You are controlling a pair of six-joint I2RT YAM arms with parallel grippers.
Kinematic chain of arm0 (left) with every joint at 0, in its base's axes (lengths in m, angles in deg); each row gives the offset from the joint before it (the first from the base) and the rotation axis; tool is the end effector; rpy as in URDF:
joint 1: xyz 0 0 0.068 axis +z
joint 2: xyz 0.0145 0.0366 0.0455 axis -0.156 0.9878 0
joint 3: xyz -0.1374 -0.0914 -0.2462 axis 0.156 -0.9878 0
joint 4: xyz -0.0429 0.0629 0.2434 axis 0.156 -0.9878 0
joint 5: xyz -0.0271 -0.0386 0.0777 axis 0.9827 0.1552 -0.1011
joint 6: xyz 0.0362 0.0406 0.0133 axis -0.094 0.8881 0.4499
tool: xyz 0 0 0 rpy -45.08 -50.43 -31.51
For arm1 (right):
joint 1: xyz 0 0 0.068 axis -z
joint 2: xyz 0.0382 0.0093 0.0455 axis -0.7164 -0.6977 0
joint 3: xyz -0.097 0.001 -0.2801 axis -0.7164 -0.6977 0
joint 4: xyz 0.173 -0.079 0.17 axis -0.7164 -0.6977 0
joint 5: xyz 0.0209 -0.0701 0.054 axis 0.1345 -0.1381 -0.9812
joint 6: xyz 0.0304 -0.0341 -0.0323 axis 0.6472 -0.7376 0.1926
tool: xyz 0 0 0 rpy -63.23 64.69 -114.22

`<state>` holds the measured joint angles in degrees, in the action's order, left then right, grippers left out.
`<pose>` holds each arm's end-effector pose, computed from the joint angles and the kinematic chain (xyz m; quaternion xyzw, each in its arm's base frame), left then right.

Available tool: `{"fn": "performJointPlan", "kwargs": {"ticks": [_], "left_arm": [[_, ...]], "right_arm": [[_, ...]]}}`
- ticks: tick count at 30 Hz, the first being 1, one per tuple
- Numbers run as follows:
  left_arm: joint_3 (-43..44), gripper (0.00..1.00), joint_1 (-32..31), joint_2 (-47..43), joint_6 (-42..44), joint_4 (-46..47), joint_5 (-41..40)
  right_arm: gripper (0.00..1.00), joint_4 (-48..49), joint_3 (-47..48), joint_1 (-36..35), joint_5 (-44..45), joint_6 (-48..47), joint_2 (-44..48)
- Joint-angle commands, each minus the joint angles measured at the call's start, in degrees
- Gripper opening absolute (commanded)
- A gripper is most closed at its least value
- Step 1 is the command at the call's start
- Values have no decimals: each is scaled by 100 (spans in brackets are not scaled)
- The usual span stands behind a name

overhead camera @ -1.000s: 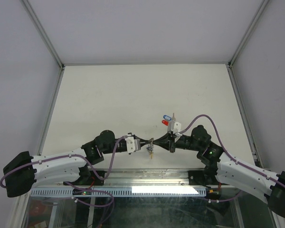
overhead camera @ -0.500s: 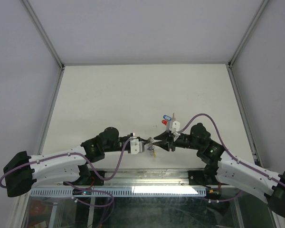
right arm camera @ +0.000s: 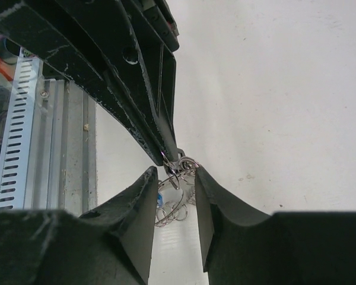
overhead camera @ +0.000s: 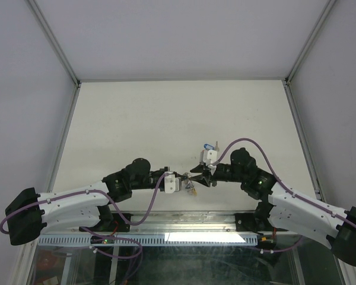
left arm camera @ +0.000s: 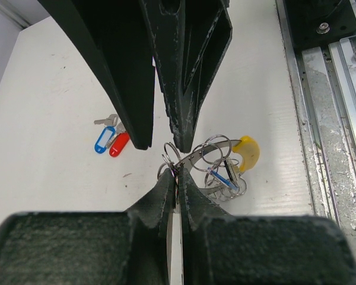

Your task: Put the keys on the keyring

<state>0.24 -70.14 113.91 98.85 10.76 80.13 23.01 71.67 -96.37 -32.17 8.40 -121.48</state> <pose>0.0850 -0.1779 0.2469 0.6459 0.4859 -0.2583 0.5291 0.0901 0.1393 0.2632 -0.5463 0.5652 0.3700 0.4951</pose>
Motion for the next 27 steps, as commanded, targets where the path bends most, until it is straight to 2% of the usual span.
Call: {"fn": "performJointPlan", "kwargs": {"ticks": [1,5,13,21,27], "left_arm": [[313,0,-31,12,124,238,161],[313,0,-36,11,132,219,167],[296,0,-36,-25,133,182,138],[233,0,-36,-124,70,55,-17],[147,16,-36,-242,38,25,-55]], "right_arm": [[34,-149,404,7,-243,-295,-183],[31,-152,455,7,-393,-306,-324],[0,-142,495,7,-399,-317,-387],[0,-143,367,7,-307,-179,-141],[0,-99,309,7,-305,-110,44]]}}
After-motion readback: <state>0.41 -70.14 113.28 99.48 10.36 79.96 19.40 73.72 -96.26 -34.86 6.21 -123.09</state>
